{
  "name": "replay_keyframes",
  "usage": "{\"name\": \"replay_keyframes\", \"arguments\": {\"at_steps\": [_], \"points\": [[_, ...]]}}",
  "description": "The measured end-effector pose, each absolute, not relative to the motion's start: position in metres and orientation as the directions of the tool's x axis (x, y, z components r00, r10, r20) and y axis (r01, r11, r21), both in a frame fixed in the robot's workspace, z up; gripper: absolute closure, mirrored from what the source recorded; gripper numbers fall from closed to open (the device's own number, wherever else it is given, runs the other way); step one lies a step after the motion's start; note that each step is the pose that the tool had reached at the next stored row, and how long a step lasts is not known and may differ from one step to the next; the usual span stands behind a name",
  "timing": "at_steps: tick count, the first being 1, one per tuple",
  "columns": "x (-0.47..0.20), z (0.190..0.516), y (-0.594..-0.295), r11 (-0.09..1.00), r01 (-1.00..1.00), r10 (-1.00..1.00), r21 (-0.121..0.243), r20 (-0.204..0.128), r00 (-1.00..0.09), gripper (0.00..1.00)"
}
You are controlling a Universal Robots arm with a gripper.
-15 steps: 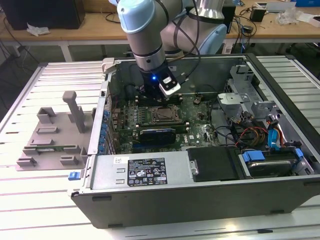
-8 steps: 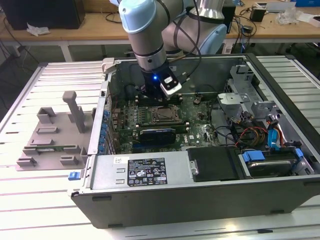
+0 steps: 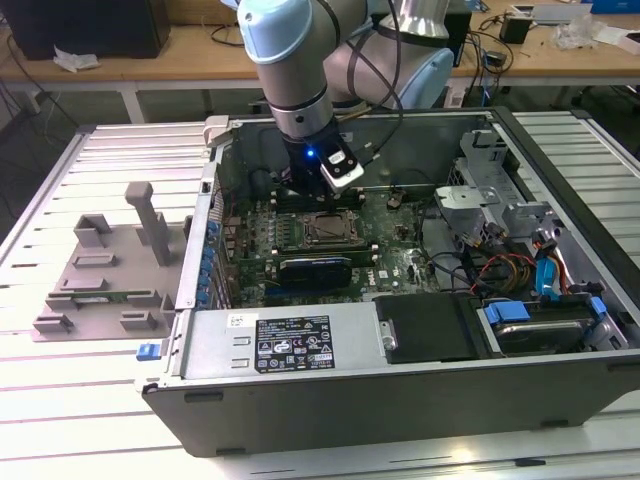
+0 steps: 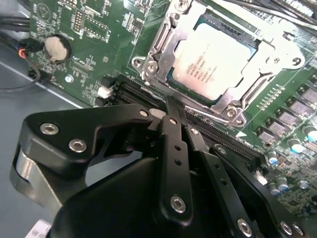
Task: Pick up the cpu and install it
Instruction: 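Install the first cpu locking lever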
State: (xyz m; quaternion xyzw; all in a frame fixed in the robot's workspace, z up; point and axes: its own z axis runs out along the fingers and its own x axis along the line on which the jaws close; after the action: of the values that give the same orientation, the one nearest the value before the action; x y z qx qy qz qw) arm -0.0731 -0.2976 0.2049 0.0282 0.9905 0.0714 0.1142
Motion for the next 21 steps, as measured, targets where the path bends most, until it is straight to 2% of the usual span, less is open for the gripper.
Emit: {"name": "replay_keyframes", "arguments": {"at_steps": [15, 21], "points": [[-0.0799, 0.2091, -0.2959, 0.984, 0.096, 0.129, 0.149, -0.226, -0.966, 0.89], [-0.0814, 0.205, -0.2952, 0.981, 0.115, 0.15, 0.154, -0.24, -0.959, 0.89]]}}
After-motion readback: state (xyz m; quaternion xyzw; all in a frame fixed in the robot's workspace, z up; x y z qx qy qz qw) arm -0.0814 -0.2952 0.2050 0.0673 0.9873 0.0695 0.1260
